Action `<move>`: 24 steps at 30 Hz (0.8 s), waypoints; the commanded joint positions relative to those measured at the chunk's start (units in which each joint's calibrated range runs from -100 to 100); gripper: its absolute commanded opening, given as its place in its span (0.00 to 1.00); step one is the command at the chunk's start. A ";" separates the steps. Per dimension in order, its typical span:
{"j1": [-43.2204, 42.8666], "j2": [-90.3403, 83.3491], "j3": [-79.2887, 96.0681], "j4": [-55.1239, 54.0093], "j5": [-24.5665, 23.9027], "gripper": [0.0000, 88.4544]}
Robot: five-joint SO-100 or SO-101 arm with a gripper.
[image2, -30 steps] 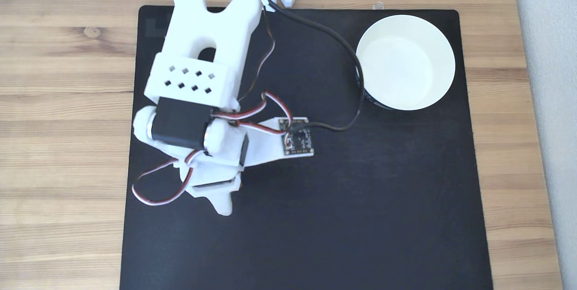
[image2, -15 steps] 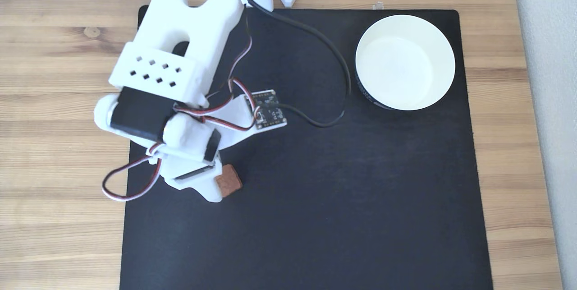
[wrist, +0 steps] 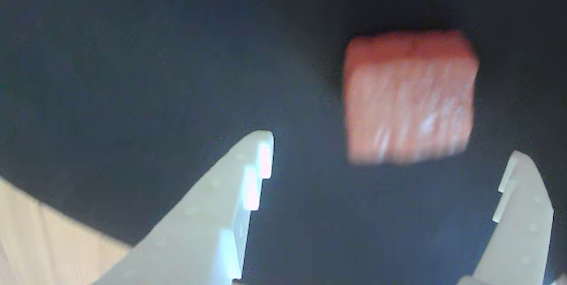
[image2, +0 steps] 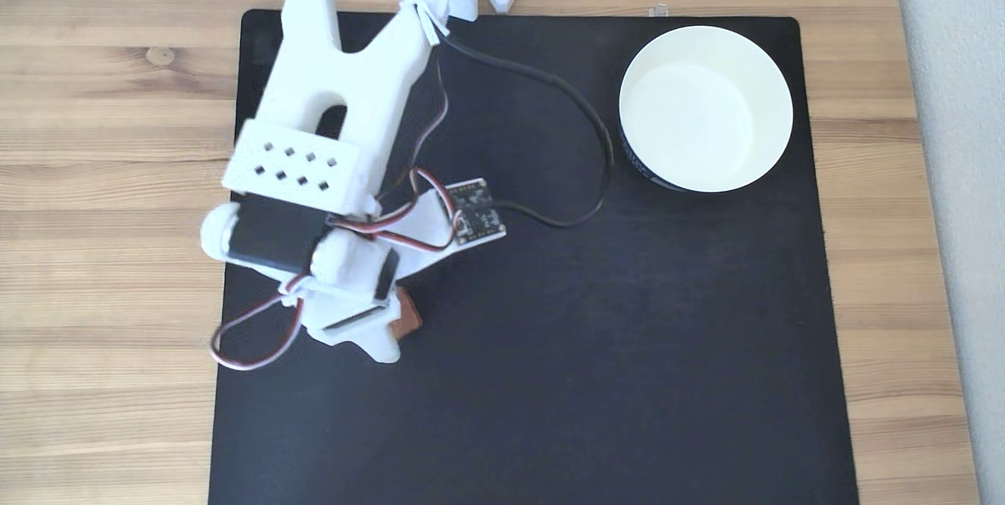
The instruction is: Pick up the toy and place it on the plate
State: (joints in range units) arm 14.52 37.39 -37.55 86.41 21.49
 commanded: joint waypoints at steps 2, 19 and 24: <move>-1.10 4.42 -5.75 -0.46 -0.15 0.41; -1.10 10.09 -6.57 -1.73 -0.25 0.40; -1.18 10.09 -6.57 -1.56 -0.25 0.28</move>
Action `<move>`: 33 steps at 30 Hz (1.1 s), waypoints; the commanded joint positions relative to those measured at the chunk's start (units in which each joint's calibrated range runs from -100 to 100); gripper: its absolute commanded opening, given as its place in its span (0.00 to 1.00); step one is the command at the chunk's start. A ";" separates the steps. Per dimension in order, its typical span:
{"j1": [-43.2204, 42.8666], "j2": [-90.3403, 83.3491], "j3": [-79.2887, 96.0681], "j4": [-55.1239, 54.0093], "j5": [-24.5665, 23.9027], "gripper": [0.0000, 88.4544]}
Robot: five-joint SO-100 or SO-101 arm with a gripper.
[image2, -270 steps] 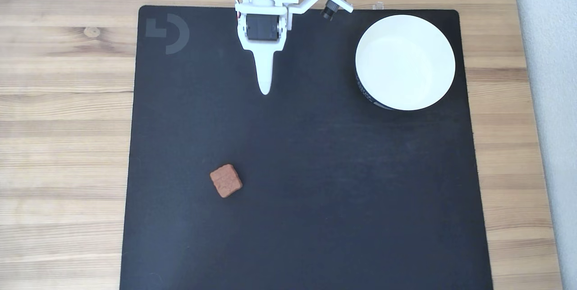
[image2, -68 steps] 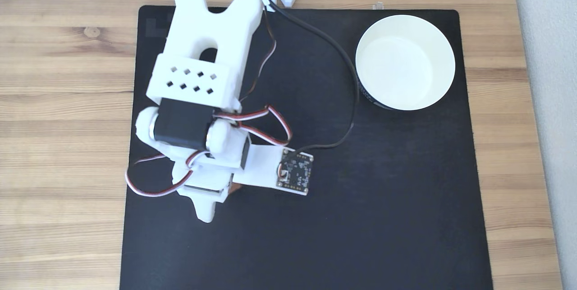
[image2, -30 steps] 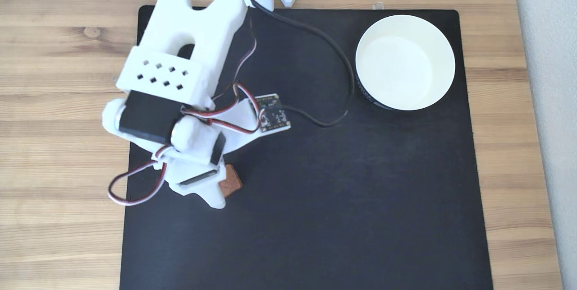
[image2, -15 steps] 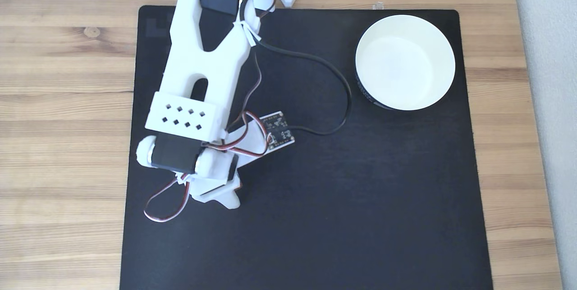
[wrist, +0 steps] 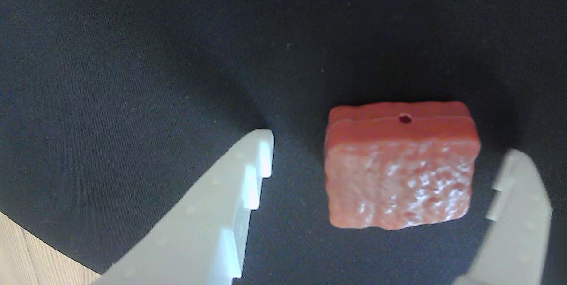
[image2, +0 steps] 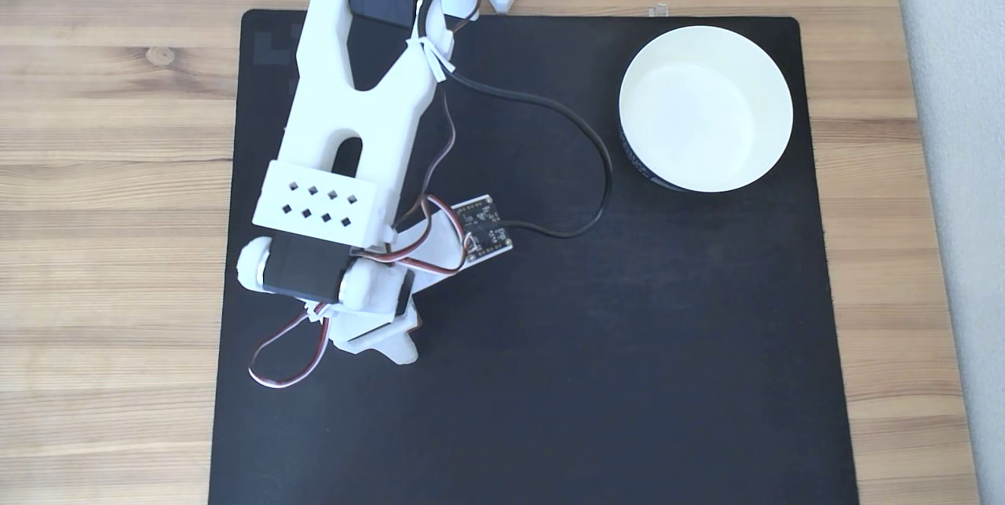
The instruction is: Pick up the toy and place it on the plate
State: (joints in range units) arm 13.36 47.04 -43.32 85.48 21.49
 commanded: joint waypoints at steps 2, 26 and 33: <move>-0.02 0.27 -0.80 -0.89 -0.25 0.12; -11.39 -19.49 -4.23 -5.29 -14.71 0.03; -19.51 -34.16 -3.96 -6.90 -22.80 0.03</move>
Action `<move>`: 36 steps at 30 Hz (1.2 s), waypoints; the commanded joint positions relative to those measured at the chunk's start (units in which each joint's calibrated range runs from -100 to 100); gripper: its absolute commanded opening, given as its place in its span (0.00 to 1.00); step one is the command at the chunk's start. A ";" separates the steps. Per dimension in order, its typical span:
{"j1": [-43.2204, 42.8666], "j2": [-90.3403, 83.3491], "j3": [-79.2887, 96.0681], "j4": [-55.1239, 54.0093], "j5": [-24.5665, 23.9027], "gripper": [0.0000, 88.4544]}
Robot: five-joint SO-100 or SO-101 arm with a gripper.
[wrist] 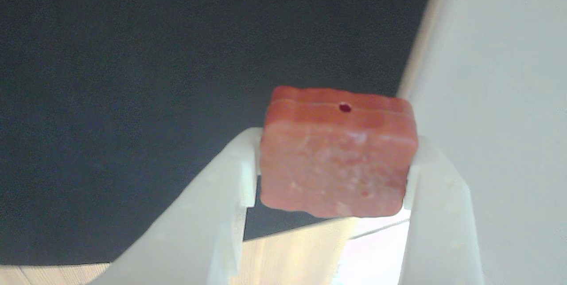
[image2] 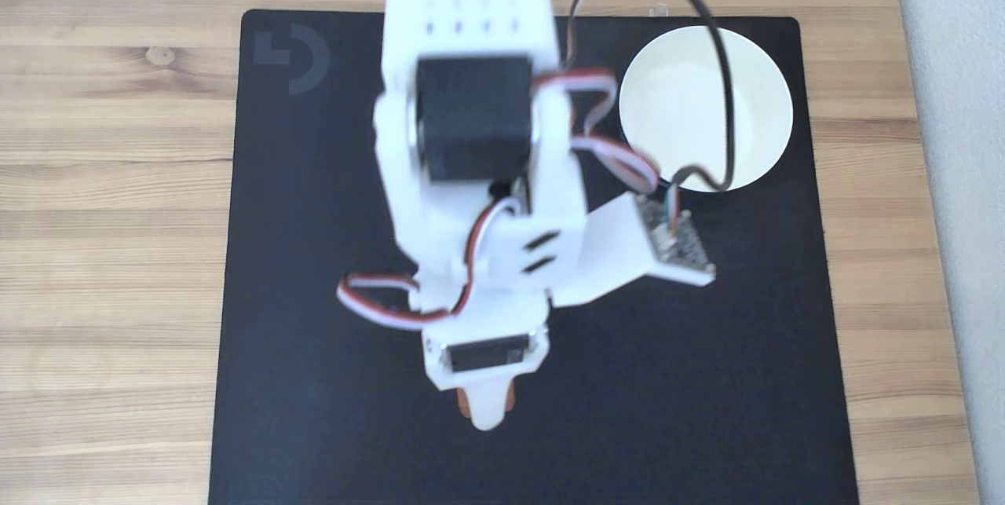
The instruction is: Pick up the toy and place it on the plate
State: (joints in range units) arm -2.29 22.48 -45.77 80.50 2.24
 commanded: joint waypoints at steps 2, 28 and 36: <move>-7.04 -13.44 0.66 -6.07 -5.95 0.03; -38.15 -62.21 93.77 -43.41 -21.03 0.03; -45.85 -72.79 108.46 -44.00 -23.85 0.03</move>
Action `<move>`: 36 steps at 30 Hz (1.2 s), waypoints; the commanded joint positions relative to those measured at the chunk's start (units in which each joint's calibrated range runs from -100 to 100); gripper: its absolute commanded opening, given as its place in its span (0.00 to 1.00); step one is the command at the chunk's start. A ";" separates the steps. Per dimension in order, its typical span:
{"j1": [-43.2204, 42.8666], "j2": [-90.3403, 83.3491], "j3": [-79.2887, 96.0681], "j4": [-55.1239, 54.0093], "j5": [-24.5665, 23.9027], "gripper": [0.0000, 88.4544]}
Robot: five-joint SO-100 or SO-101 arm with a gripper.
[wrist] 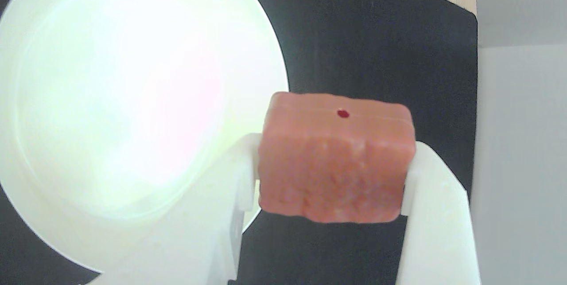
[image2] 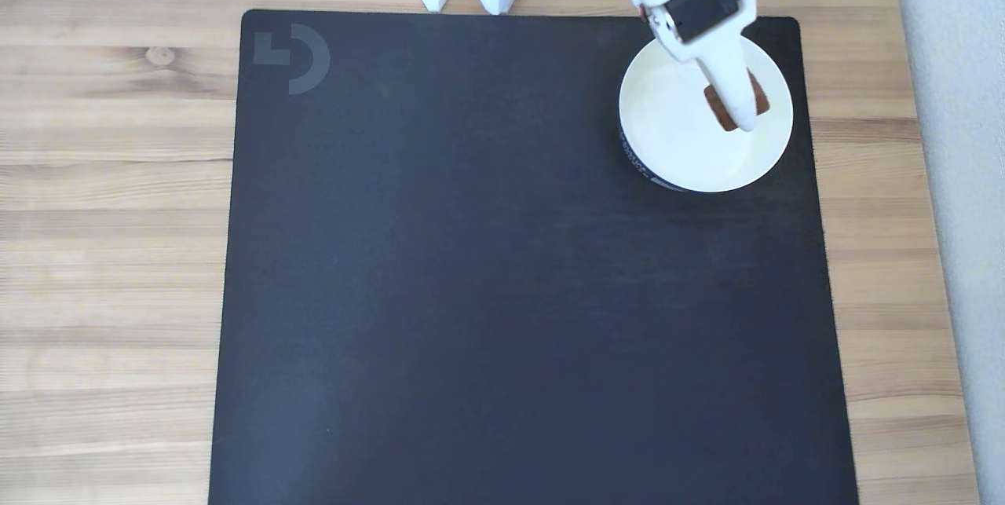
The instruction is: Pick up the toy and place it on the plate
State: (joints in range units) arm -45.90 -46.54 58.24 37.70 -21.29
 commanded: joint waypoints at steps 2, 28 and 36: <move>-2.24 -4.60 7.60 -1.20 -0.79 0.03; -2.15 -9.69 19.49 -1.12 -0.74 0.22; -2.15 -9.69 19.49 -0.52 -0.74 0.23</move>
State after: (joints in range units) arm -47.65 -55.29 77.70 37.36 -22.27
